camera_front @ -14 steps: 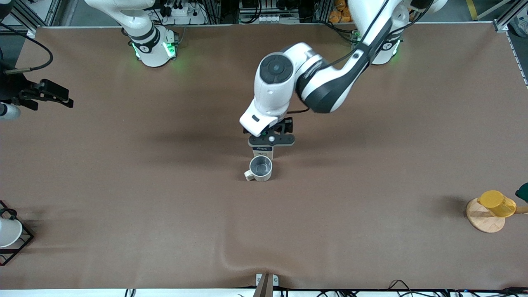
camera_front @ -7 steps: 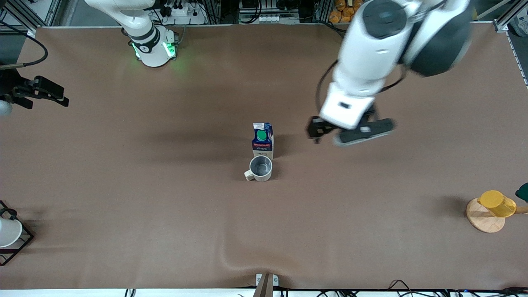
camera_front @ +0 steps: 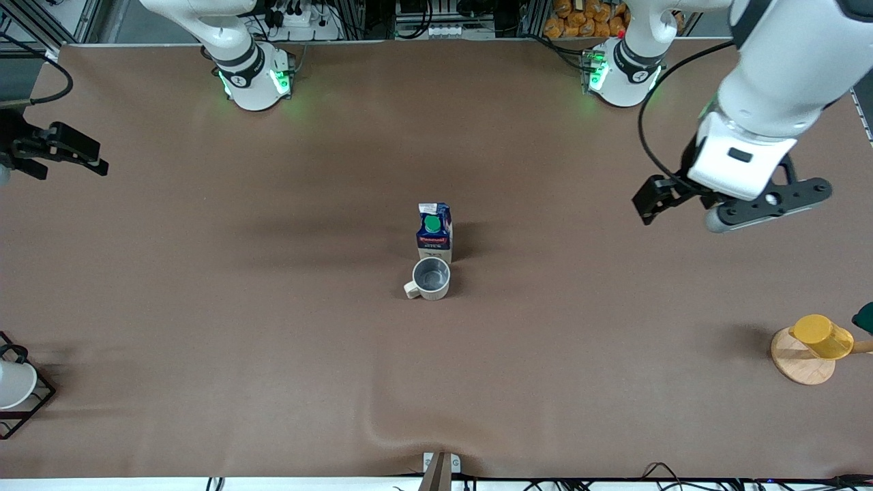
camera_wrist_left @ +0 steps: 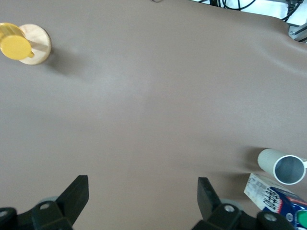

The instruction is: Place milk next to cup

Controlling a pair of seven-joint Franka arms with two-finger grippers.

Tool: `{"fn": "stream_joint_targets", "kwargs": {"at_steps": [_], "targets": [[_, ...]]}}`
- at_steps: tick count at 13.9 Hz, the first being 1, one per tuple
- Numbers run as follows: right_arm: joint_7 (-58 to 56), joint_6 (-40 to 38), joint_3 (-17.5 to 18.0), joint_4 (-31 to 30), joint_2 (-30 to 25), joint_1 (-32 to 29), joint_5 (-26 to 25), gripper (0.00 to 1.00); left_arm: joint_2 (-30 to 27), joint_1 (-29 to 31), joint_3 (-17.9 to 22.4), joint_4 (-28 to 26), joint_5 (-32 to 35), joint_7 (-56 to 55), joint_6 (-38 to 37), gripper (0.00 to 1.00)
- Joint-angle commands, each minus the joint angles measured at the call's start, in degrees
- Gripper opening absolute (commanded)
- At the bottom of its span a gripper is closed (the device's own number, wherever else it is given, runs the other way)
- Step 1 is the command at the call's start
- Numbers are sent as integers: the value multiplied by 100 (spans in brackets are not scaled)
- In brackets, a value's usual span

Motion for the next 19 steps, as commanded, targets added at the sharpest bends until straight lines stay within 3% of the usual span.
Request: {"fn": "stream_joint_targets", "kwargs": {"at_steps": [1,8,12,15,19], "targets": [[9,-37,23,36,-50,-26,-163,100,-237,185,-68,-169,18,330,-191,100],[-202,-98,23,36,2,-17,-375,100,-333,431,-68,-204,0,698,-490,100],[-202,-98,23,36,2,18,-348,100,-974,660,46,-1100,-378,1392,-52,100],[-202,-98,23,36,2,-35,-349,100,-1002,493,556,-1083,-378,2130,-113,100],[-202,-98,23,45,2,-17,-357,100,-906,528,565,-891,-544,2264,-235,100]]}}
